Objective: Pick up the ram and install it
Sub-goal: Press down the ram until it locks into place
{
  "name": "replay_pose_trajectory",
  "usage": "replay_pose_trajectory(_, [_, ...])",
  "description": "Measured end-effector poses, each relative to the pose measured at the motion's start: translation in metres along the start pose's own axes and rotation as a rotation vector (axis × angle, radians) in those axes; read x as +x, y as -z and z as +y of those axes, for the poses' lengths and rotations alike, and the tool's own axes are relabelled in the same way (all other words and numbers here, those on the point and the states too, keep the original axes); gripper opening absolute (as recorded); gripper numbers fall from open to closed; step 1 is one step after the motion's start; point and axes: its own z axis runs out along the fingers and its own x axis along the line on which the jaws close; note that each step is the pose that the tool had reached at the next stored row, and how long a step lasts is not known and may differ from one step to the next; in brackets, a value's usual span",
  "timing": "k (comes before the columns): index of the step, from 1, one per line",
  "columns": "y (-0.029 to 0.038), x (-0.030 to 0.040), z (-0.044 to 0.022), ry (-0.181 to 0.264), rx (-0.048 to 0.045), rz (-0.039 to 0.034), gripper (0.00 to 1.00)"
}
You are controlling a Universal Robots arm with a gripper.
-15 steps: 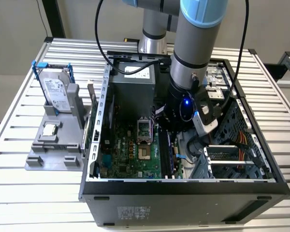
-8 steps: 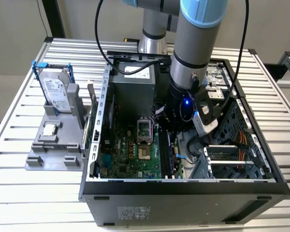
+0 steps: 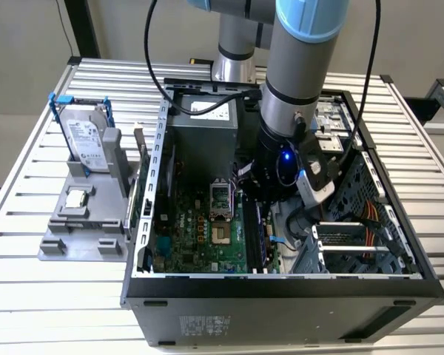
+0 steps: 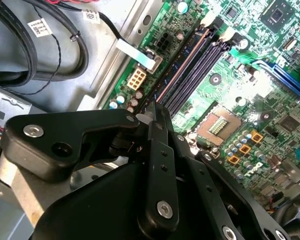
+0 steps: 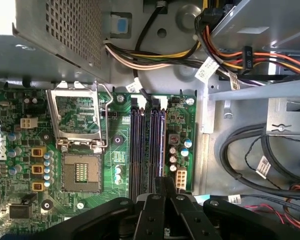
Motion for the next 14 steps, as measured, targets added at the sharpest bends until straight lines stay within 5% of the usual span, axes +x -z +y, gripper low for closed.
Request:
replay_pose_trajectory(6, [0.0,0.0,-0.0001,0.032,-0.0051,0.0034,0.0])
replay_pose_trajectory(11, [0.0,0.0,0.0,0.058,-0.0297,0.0076,0.0])
replay_pose_trajectory(14, [-0.0001,0.0,0.0001,0.08,-0.0342,0.007,0.0])
